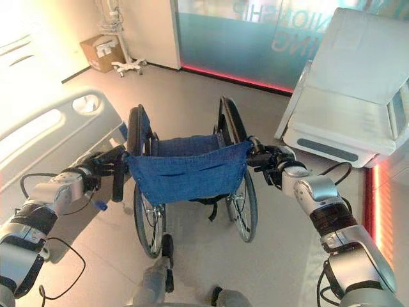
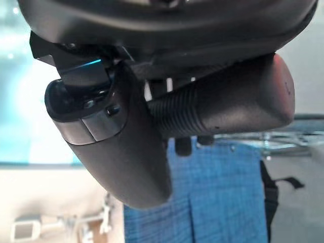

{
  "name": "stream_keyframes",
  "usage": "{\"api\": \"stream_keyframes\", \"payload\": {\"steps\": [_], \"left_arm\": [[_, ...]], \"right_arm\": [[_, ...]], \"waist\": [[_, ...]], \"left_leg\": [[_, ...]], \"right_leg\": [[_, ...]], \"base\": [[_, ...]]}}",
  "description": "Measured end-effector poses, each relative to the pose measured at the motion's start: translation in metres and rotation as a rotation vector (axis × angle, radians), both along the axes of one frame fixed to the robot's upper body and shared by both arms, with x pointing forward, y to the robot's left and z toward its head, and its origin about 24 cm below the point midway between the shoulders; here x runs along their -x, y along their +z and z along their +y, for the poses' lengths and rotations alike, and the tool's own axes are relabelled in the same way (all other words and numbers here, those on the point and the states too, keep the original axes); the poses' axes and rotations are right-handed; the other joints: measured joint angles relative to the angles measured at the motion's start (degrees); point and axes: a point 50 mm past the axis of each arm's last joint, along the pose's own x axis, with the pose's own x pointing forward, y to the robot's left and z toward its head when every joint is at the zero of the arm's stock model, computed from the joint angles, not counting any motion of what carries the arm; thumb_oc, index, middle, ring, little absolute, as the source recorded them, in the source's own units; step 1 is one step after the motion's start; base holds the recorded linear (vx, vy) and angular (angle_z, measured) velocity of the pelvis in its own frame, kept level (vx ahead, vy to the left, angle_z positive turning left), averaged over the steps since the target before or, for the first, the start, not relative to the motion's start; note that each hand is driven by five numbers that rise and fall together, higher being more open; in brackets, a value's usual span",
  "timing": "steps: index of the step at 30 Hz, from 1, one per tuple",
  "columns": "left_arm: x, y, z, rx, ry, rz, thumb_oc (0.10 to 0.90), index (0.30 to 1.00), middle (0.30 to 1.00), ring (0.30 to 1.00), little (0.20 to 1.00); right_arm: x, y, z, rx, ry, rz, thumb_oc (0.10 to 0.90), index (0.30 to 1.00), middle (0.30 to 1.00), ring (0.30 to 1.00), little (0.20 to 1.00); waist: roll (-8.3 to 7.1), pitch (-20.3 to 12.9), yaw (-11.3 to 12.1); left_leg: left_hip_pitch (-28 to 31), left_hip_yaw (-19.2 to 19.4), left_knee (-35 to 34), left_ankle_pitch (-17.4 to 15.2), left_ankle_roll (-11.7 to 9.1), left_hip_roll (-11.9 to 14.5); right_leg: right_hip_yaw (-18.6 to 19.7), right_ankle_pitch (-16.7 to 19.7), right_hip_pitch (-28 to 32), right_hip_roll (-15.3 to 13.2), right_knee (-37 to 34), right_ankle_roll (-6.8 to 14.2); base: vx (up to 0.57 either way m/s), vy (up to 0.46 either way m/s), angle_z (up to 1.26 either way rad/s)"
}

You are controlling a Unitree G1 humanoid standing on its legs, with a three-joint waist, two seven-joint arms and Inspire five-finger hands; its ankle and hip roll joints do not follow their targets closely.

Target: Push the wheelchair next to the bed

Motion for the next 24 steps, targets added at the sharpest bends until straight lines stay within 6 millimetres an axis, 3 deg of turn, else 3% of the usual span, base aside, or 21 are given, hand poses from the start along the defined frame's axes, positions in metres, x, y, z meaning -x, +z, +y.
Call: {"api": "stream_keyframes", "payload": {"steps": [2,3,4,5,6,7,9,10,13,14,17,18,19,20,22,24], "left_arm": [[0.005,-0.003,0.007,-0.006,0.013,0.018,0.4,0.3,0.3,0.3,0.3],[0.007,-0.005,0.008,-0.007,0.01,0.035,0.4,0.3,0.3,0.3,0.3],[0.006,-0.005,0.01,-0.009,0.007,0.041,0.4,0.3,0.3,0.3,0.3],[0.006,-0.003,0.011,-0.014,0.009,0.039,0.4,0.3,0.3,0.3,0.3],[0.005,0.0,0.013,-0.024,0.014,0.028,0.4,0.3,0.3,0.3,0.3],[0.001,0.005,0.012,-0.032,0.008,0.015,0.4,0.3,0.3,0.3,0.3],[-0.004,0.009,0.01,-0.039,0.003,0.008,0.4,0.3,0.3,0.3,0.3],[-0.007,0.015,0.008,-0.043,-0.006,-0.008,0.4,0.3,0.3,0.3,0.3],[-0.011,0.02,0.007,-0.054,0.0,-0.033,0.4,0.3,0.3,0.3,0.3],[-0.011,0.021,0.007,-0.055,0.01,-0.04,0.4,0.3,0.3,0.3,0.3],[-0.012,0.023,0.006,-0.064,0.034,-0.061,0.4,0.3,0.3,0.3,0.3],[-0.014,0.028,0.008,-0.059,0.066,-0.095,0.4,0.3,0.3,0.3,0.3],[-0.015,0.03,0.009,-0.057,0.077,-0.104,0.4,0.3,0.3,0.3,0.3],[-0.016,0.032,0.008,-0.047,0.102,-0.126,0.4,0.3,0.3,0.3,0.3],[-0.017,0.032,0.006,-0.049,0.107,-0.133,0.4,0.3,0.3,0.3,0.3],[-0.019,0.035,0.004,-0.038,0.105,-0.15,0.4,0.3,0.3,0.3,0.3]], "right_arm": [[0.002,-0.003,0.004,-0.007,0.021,0.006,0.4,0.3,0.3,0.3,0.3],[0.004,-0.005,0.004,-0.006,0.034,0.012,0.4,0.3,0.3,0.3,0.3],[0.008,-0.01,0.003,0.011,0.039,0.011,0.4,0.3,0.3,0.3,0.3],[0.01,-0.016,0.005,0.008,0.039,0.013,0.4,0.3,0.3,0.3,0.3],[0.015,-0.026,0.007,-0.023,0.027,0.017,0.4,0.3,0.3,0.3,0.3],[0.017,-0.028,0.004,-0.041,0.001,0.01,0.4,0.3,0.3,0.3,0.3],[0.018,-0.027,0.003,-0.035,-0.023,-0.002,0.4,0.3,0.3,0.3,0.3],[0.017,-0.026,0.001,-0.036,-0.043,-0.01,0.4,0.3,0.3,0.3,0.3],[0.012,-0.024,0.005,-0.054,-0.081,-0.027,0.4,0.3,0.3,0.3,0.3],[0.008,-0.023,0.01,-0.066,-0.091,-0.028,0.4,0.3,0.3,0.3,0.3],[0.002,-0.023,0.017,-0.084,-0.101,-0.028,0.4,0.3,0.3,0.3,0.3],[-0.002,-0.017,0.022,-0.094,-0.096,-0.055,0.4,0.3,0.3,0.3,0.3],[-0.003,-0.015,0.022,-0.094,-0.096,-0.063,0.4,0.3,0.3,0.3,0.3],[-0.004,-0.012,0.023,-0.092,-0.091,-0.075,0.4,0.3,0.3,0.3,0.3],[-0.004,-0.008,0.022,-0.086,-0.087,-0.085,0.4,0.3,0.3,0.3,0.3],[-0.005,-0.001,0.017,-0.076,-0.091,-0.099,0.4,0.3,0.3,0.3,0.3]], "waist": [[-0.36,-1.15,0.77],[0.35,-2.36,0.86],[0.09,-3.02,-0.03],[-0.94,-3.0,-0.05],[-4.21,-4.55,-0.72],[-5.44,-4.6,-1.39],[-6.34,-4.99,-2.03],[-6.59,-5.15,-2.42],[-6.05,-5.02,-1.43],[-4.96,-4.52,-1.16],[-4.37,-4.2,-0.86],[-3.3,-3.48,-1.56],[-3.15,-3.38,-1.79],[-2.87,-3.21,-2.7],[-3.33,-3.0,-5.26],[-4.33,-1.82,-6.88]], "left_leg": [[0.61,-0.55,6.69,-0.31,0.54,0.29],[2.74,-0.65,8.05,-1.88,2.47,0.19],[5.59,-0.94,6.51,1.95,9.58,-0.81],[6.19,-0.52,6.45,2.54,10.86,-2.03],[6.39,-0.31,5.57,1.95,11.73,-4.8],[6.23,-0.43,5.94,0.89,13.25,-6.49],[6.62,-0.01,6.53,-0.46,15.11,-9.1],[7.08,-0.02,6.7,-0.88,16.11,-10.12],[9.22,1.35,5.1,-1.77,17.52,-10.75],[10.54,1.25,3.16,-1.46,17.57,-10.34],[12.94,0.99,0.13,-0.68,17.27,-9.73],[12.98,0.32,-0.57,-0.44,17.17,-8.98],[12.99,-0.14,-0.89,-0.4,17.12,-9.01],[13.03,-0.88,-1.2,-0.4,17.09,-9.13],[13.25,-3.55,-1.6,-0.53,17.17,-10.39],[14.39,-5.73,-1.45,-1.14,17.35,-12.41]], "right_leg": [[0.05,-1.33,1.13,-2.52,-0.08,2.09],[-0.23,-2.04,1.68,-3.43,-0.14,3.2],[-3.2,-3.33,3.01,-4.99,1.69,5.22],[-3.8,-4.54,2.76,-6.69,3.41,5.45],[-5.42,-5.29,0.71,-9.36,9.03,5.32],[-6.66,-5.15,-0.25,-10.96,15.49,6.13],[-7.05,-4.2,-4.22,-14.86,28.49,6.5],[-7.29,-2.36,-4.23,-15.13,31.44,6.8],[-7.87,-0.66,-5.86,-16.16,32.7,6.09],[-9.03,-2.06,-6.11,-15.35,29.56,5.02],[-11.09,-2.33,-7.79,-12.38,19.37,4.49],[-11.01,-1.46,-10.84,-9.17,10.65,5.65],[-10.85,-0.8,-12.14,-8.67,8.99,6.24],[-9.31,1.28,-15.55,-6.79,4.12,9.28],[-8.36,6.04,-19.75,-5.9,-1.85,11.7],[-7.27,9.55,-21.66,-6.96,-7.47,12.51]], "base": [[0.5,0.332,-1.06],[0.37,0.259,-0.79],[0.3,0.223,-0.68],[0.32,0.309,-0.3],[0.45,0.41,0.07],[0.34,0.364,0.21],[0.23,0.235,0.21],[0.35,0.261,0.03],[0.3,0.118,-0.21],[0.18,0.022,-0.34],[0.23,-0.032,-0.24],[0.18,-0.058,-0.05],[0.37,-0.106,0.13],[0.2,-0.077,0.29],[0.52,-0.113,0.69],[0.56,-0.099,0.82]]}}
